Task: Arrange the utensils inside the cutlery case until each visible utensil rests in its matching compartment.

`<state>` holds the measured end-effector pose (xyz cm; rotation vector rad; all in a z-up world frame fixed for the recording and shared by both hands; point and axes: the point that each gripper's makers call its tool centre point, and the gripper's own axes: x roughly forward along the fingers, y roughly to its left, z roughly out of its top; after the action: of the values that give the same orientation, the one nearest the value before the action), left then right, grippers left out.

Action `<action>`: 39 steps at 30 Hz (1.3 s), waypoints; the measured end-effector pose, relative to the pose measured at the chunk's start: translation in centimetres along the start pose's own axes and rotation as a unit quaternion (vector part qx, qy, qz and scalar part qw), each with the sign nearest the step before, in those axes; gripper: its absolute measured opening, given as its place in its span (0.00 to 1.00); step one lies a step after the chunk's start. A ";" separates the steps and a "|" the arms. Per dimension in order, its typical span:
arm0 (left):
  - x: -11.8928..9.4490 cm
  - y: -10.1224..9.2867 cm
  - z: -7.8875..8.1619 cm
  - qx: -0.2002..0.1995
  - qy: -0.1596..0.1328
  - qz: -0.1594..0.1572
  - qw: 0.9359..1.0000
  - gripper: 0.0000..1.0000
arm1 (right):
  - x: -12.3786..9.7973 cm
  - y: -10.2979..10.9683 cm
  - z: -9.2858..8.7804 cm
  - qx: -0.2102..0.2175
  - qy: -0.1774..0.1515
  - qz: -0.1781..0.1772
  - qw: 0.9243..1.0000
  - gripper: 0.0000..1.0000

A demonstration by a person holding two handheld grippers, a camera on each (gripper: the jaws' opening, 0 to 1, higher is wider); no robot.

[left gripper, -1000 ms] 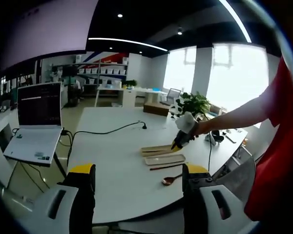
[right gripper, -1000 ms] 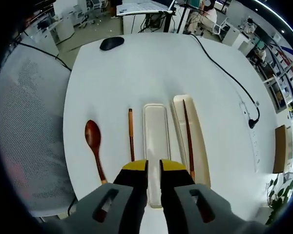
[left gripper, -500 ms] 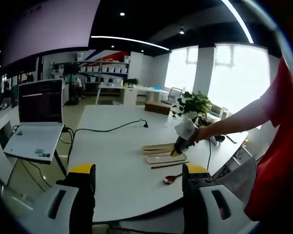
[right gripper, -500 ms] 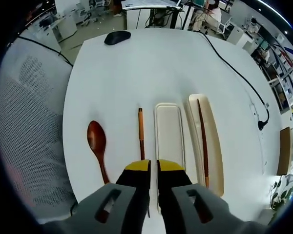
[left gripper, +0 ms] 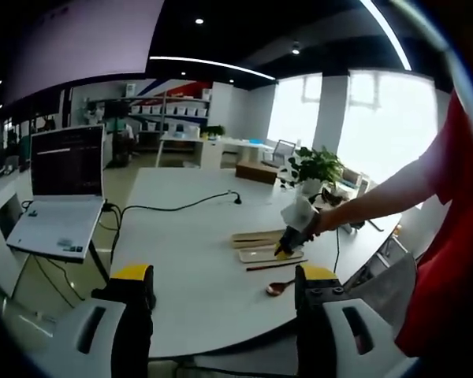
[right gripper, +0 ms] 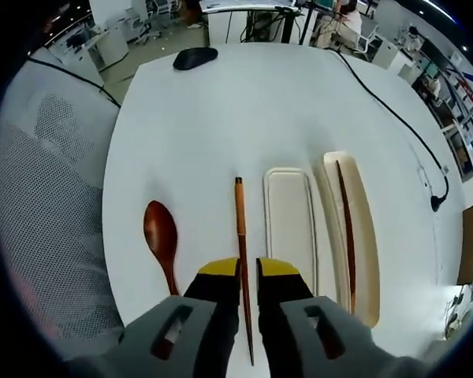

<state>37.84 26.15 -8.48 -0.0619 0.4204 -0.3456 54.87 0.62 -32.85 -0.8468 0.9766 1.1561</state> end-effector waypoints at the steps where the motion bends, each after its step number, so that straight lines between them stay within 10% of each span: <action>1: 0.0 0.0 0.0 -0.002 0.001 -0.001 1.000 0.75 | 0.3 0.1 -0.2 0.000 0.005 0.002 1.000 0.06; 39: -0.4 1.3 -0.9 -0.013 0.008 0.026 1.000 0.75 | 3.4 0.7 -0.5 -0.010 0.053 0.026 0.998 0.05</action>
<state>37.52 27.48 -9.33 -0.0725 0.4418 -0.2899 54.45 1.46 -36.24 -0.9114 1.0804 1.1758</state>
